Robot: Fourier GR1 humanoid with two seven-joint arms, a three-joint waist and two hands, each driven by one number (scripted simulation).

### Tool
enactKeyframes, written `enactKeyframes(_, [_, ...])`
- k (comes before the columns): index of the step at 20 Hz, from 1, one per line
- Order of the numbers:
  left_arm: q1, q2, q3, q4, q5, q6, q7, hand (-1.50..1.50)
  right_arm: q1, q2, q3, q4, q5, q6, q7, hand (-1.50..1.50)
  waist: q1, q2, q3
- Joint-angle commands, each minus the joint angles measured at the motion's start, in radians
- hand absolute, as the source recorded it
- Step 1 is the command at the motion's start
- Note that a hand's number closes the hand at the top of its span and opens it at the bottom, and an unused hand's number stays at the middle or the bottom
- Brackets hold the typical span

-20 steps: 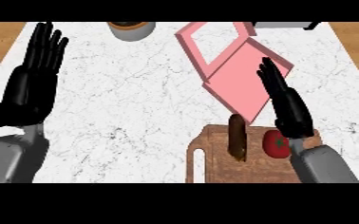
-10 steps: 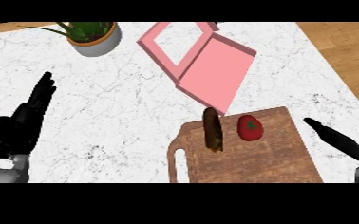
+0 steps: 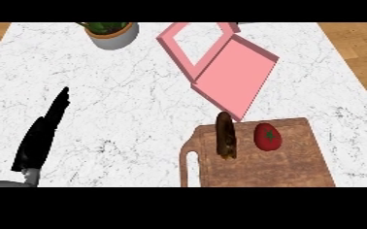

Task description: Pick the tomato from the cutting board and place it in the cardboard box

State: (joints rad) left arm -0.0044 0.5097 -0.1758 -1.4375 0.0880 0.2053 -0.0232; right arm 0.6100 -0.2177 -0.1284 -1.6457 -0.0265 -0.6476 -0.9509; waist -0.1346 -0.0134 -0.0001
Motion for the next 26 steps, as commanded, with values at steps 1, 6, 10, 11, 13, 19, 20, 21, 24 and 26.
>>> enactKeyframes(1, [-0.078, -0.032, -0.034, 0.039, -0.045, 0.011, 0.008, 0.00, 0.265, 0.087, 0.072, -0.147, 0.111, -0.099, -0.054, -1.50, 0.044, 0.014, -0.005])
enactKeyframes(6, [-0.055, -0.015, -0.047, 0.015, -0.042, -0.048, -0.004, 0.00, 0.518, 0.199, 0.227, -0.302, 0.280, -0.154, 0.005, -1.50, 0.109, 0.016, -0.003])
enactKeyframes(10, [-0.088, -0.068, -0.068, 0.061, -0.077, -0.019, -0.025, 0.00, 0.670, 0.215, 0.354, -0.399, 0.450, -0.229, 0.139, -1.50, 0.119, 0.023, -0.003])
enactKeyframes(11, [-0.149, -0.085, -0.078, 0.059, -0.098, 0.000, 0.020, 0.00, 0.692, 0.216, 0.382, -0.419, 0.468, -0.255, 0.184, -1.50, 0.114, 0.024, -0.003])
enactKeyframes(13, [-0.107, -0.084, -0.073, 0.080, -0.089, -0.027, -0.041, 0.00, 0.695, 0.217, 0.377, -0.470, 0.560, -0.255, 0.316, -1.50, 0.137, 0.025, -0.003])
enactKeyframes(19, [-0.164, -0.100, -0.066, 0.080, -0.103, -0.032, 0.001, 0.00, 0.710, 0.217, 0.480, -0.484, 0.823, -0.300, 0.594, -1.50, 0.146, 0.027, -0.002])
enactKeyframes(20, [-0.166, -0.083, -0.049, 0.092, -0.091, -0.051, -0.004, 0.00, 0.751, 0.217, 0.473, -0.552, 0.851, -0.252, 0.648, -1.50, 0.148, 0.028, -0.002])
enactKeyframes(21, [-0.161, -0.102, -0.063, 0.101, -0.101, -0.044, 0.005, 0.00, 0.730, 0.218, 0.485, -0.575, 0.906, -0.252, 0.703, -1.50, 0.150, 0.030, -0.002])
enactKeyframes(24, [-0.154, -0.092, -0.049, 0.103, -0.099, -0.059, -0.011, 0.00, 0.637, 0.218, 0.519, -0.528, 1.023, -0.215, 0.860, -1.50, 0.153, 0.028, -0.002])
enactKeyframes(26, [-0.125, -0.073, -0.040, 0.085, -0.101, -0.073, -0.037, 0.00, 0.593, 0.218, 0.486, -0.548, 1.057, -0.145, 0.956, -1.50, 0.154, 0.025, -0.001])
